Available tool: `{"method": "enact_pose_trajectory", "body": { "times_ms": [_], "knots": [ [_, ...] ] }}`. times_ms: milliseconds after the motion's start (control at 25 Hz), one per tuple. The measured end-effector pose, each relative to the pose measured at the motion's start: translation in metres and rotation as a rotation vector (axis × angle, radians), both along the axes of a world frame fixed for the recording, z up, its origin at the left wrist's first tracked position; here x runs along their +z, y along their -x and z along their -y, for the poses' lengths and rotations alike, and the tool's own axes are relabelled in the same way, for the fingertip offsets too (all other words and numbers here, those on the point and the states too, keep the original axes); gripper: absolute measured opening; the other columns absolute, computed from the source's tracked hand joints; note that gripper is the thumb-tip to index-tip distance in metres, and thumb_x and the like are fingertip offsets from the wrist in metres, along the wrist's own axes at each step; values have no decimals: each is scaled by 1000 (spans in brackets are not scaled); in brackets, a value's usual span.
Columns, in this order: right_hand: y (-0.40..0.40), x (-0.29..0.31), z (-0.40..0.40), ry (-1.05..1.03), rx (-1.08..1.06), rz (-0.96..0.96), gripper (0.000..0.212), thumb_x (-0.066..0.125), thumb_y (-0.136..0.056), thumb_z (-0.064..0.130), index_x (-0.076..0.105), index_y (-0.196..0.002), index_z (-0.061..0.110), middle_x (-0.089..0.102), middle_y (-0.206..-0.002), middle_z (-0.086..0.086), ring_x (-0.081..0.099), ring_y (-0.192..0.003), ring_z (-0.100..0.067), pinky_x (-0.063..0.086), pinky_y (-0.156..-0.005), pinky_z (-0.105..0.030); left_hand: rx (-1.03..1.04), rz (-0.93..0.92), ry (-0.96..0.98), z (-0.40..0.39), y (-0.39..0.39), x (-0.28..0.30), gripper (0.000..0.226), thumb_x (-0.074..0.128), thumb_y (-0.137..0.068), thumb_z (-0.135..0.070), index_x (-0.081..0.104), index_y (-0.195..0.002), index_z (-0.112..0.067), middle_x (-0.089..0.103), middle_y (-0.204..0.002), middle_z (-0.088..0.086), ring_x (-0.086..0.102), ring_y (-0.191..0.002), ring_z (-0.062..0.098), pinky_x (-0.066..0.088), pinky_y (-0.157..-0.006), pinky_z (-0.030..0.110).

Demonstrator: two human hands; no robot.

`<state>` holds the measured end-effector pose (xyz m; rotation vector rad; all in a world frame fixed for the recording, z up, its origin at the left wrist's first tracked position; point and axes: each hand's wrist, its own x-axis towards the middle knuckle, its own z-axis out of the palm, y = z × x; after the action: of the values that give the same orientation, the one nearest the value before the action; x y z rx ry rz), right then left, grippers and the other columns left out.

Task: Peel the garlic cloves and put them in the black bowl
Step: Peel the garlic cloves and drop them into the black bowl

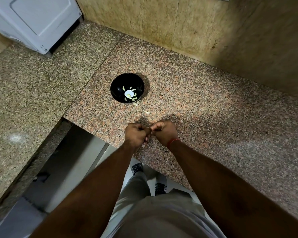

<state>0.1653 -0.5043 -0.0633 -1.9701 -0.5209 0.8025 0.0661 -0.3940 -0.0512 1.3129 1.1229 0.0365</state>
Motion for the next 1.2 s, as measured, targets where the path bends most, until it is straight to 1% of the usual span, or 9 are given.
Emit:
{"method": "enact_pose_trajectory", "body": {
  "times_ms": [160, 320, 400, 520, 680, 800, 920, 1080, 1200],
  "knots": [
    [-2, 0, 3, -32, 17, -25, 20, 73, -80, -10, 78, -82, 10, 77, -80, -1, 72, -76, -16, 59, -71, -21, -10, -9, 8, 2, -1, 1, 8, 68, -93, 2, 67, -89, 9, 62, -57, 9, 47, -36, 15, 38, -34, 24],
    [-2, 1, 3, -95, -41, -124, 28, 71, -84, -10, 79, -103, 10, 78, -101, -4, 74, -93, -17, 62, -83, -29, -15, -50, -9, 3, -1, 2, 5, 65, -92, 9, 68, -89, 10, 64, -62, 13, 50, -36, 14, 41, -35, 26],
    [-3, -1, 2, -100, -56, -141, 23, 73, -85, -7, 80, -100, 9, 79, -101, -4, 75, -92, -17, 63, -84, -36, -41, -59, -29, 4, 0, 2, 6, 64, -92, 10, 69, -87, 12, 64, -61, 15, 52, -35, 17, 45, -36, 28],
    [-4, 1, 1, -64, -60, -113, 18, 75, -86, -2, 80, -98, 10, 79, -99, -3, 74, -88, -15, 63, -86, -39, -93, -44, -60, 8, 1, 1, 15, 66, -94, 4, 70, -80, 5, 63, -53, 12, 52, -35, 21, 48, -38, 31],
    [-3, 1, 2, -24, -51, -72, 14, 76, -86, 3, 81, -95, 12, 79, -97, 0, 73, -90, -13, 62, -89, -40, -71, -28, -16, 10, 1, -1, 8, 65, -96, 3, 71, -93, 6, 64, -55, 11, 52, -35, 20, 45, -35, 28],
    [-2, 0, 4, -6, -55, -86, 13, 80, -82, 7, 82, -90, 17, 79, -91, 3, 74, -87, -14, 62, -87, -42, -13, -4, 1, 12, 2, 2, 11, 67, -95, 2, 68, -98, 12, 65, -65, 16, 53, -35, 18, 43, -33, 26],
    [-1, 3, 5, 25, -68, -170, 10, 79, -85, 5, 81, -89, 14, 78, -84, -4, 73, -76, -22, 64, -77, -46, 8, -3, -40, 12, 4, 4, 10, 70, -93, 1, 70, -96, 11, 67, -75, 19, 54, -38, 15, 42, -34, 25],
    [0, 12, 5, 45, -99, -269, 5, 74, -91, 3, 78, -92, 4, 76, -83, -16, 69, -67, -22, 65, -69, -41, -71, -21, -112, 10, 8, 2, 7, 71, -93, -5, 72, -91, 2, 70, -77, 18, 57, -45, 18, 44, -38, 26],
    [-1, 17, 5, 62, -98, -323, 5, 72, -92, 2, 76, -94, -1, 75, -87, -22, 67, -66, -22, 64, -69, -41, -65, -2, -108, 10, 12, 3, 6, 70, -94, -3, 71, -91, 2, 68, -72, 17, 56, -39, 18, 45, -39, 28]
  ]
}}
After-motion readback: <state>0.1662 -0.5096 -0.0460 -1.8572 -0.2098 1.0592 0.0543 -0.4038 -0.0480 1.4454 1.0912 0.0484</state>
